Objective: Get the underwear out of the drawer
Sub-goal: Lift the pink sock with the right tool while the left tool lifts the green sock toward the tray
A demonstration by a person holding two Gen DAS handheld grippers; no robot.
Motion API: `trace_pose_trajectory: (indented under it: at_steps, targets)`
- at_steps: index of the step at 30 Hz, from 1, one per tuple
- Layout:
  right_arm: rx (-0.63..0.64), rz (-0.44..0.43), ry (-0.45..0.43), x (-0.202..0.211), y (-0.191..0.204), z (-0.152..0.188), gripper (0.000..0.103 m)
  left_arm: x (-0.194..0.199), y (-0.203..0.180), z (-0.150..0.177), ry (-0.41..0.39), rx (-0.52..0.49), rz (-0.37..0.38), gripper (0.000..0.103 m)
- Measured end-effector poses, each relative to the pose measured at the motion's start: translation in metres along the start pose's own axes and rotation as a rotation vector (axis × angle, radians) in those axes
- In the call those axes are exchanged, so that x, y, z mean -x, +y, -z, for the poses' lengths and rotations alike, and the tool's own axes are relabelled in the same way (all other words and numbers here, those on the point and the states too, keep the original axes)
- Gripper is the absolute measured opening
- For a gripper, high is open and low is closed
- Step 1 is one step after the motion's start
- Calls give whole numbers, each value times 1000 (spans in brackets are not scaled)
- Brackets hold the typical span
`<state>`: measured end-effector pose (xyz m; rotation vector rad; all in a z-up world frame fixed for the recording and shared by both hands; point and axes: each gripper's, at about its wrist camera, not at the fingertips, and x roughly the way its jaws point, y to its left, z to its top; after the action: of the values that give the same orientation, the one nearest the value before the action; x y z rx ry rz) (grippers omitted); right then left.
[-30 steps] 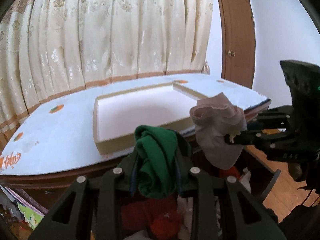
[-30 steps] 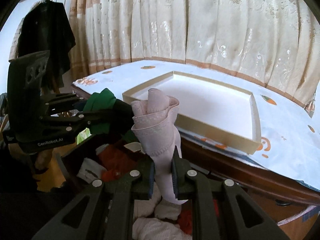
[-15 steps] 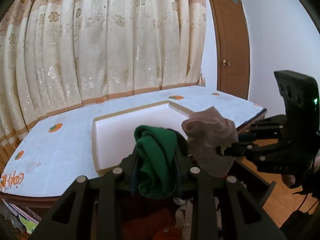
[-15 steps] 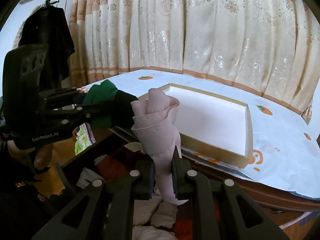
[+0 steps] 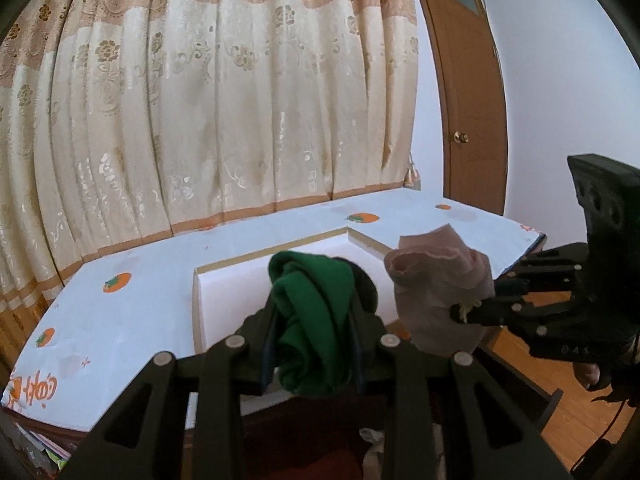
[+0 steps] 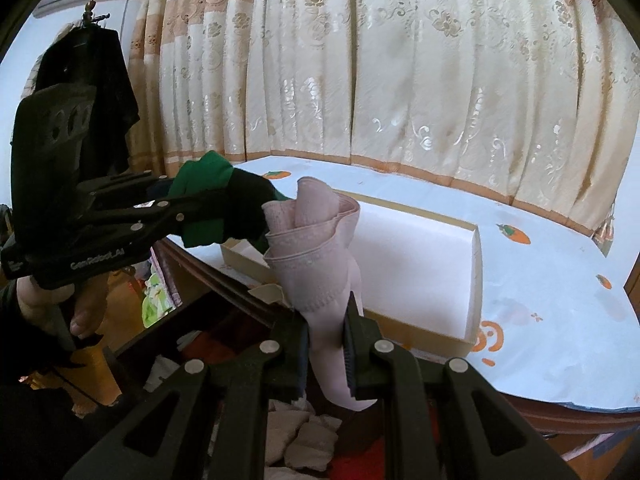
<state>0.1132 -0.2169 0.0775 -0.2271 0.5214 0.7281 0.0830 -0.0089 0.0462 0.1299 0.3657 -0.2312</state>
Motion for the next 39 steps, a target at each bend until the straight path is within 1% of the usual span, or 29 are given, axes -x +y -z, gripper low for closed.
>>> trace_pose_trajectory:
  at_steps: [13,24,30,34,39]
  targets:
    - [-18,11,7,-11,-18,-11,16,-31,2,-15,23,4,2,27]
    - [-41,34,9,-18,-28,-14,16,-56,6,-23,47,41,0,27]
    - [-80,32,8,-25,-45,-24,16,-72,8,-31,66,59,0,27]
    - [-98,33,14,-32,-58,-32,16,-81,8,-37,60,46,-14,27]
    - [-131,25,14,-37,-71,-42,16,-94,10,-45,74,44,-12,27]
